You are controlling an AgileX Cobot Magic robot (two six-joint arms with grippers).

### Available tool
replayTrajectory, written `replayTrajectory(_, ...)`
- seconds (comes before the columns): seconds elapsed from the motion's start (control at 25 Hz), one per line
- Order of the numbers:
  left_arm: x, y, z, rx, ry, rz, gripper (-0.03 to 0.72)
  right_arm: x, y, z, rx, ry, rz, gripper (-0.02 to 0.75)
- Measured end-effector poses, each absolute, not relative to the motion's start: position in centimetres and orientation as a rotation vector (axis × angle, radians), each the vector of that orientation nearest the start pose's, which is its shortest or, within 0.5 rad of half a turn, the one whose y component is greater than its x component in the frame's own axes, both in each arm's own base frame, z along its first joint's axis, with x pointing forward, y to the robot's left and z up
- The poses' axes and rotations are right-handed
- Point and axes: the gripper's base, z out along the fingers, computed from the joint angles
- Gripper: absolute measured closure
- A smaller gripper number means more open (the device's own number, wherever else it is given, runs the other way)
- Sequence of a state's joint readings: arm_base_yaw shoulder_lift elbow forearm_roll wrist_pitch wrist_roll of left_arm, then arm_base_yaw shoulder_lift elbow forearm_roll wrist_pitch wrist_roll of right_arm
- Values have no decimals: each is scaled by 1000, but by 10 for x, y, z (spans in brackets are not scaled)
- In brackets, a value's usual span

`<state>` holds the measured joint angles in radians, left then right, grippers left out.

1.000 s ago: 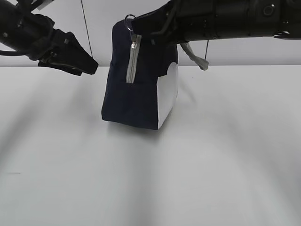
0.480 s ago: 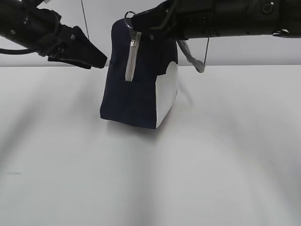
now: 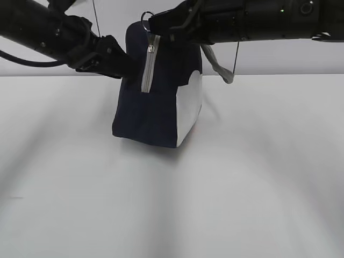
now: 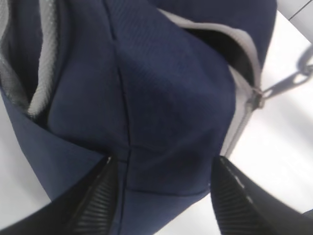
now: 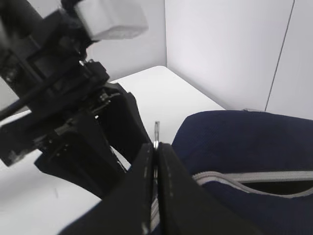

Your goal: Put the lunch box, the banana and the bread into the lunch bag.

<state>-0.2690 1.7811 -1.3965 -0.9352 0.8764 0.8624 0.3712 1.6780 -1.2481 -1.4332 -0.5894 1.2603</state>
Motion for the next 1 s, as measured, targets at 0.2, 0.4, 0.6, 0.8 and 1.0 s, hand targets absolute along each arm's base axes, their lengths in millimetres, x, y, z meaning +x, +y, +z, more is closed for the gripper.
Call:
replayTrajectory(0.2,367,-160,263,733,2317,-890,255,341,187,317,-858,1621,695,732)
replayTrajectory(0.4,367,-175,256,764,2298,-875,332,341,187,317,-864,1621,692,732)
replayTrajectory(0.6,365,-180,255,788,2293,-872,648,341,187,317,-865,1622,688,732)
replayTrajectory(0.8,364,-180,255,799,2295,-877,702,342,186,316,-856,1629,674,732)
replayTrajectory(1.0,363,-179,254,816,2310,-869,705,344,184,316,-833,1642,654,732)
